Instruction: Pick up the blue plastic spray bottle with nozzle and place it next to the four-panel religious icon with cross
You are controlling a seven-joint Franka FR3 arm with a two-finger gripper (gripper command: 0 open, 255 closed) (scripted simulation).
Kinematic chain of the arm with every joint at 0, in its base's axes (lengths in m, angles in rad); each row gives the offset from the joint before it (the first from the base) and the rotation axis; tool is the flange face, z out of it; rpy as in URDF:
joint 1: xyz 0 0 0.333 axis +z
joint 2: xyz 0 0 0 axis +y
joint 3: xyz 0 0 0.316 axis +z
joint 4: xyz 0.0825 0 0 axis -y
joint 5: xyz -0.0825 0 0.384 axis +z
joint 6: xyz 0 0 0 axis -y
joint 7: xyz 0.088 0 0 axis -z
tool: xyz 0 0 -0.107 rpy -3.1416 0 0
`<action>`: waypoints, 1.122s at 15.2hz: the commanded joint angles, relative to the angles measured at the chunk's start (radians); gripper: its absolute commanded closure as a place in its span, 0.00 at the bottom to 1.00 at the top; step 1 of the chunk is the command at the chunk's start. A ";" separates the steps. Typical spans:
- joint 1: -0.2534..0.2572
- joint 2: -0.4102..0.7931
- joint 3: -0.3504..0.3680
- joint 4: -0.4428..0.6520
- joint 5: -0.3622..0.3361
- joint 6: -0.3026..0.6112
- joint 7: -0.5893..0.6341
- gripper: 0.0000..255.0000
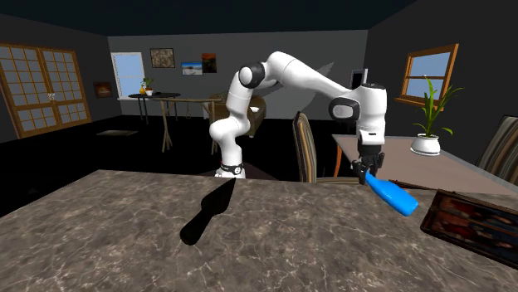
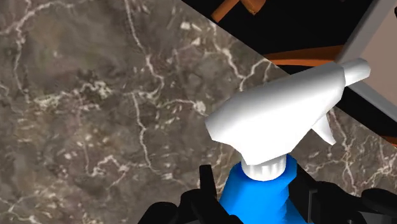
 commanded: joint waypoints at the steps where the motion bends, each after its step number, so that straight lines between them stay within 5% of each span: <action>1: -0.001 0.012 0.000 -0.009 0.002 0.021 -0.004 1.00; 15: -0.001 0.048 0.003 -0.043 0.009 0.091 -0.014 1.00; 16: -0.001 0.048 0.003 -0.043 0.009 0.091 -0.014 0.00; 17: -0.001 0.048 0.003 -0.044 0.009 0.091 -0.014 0.00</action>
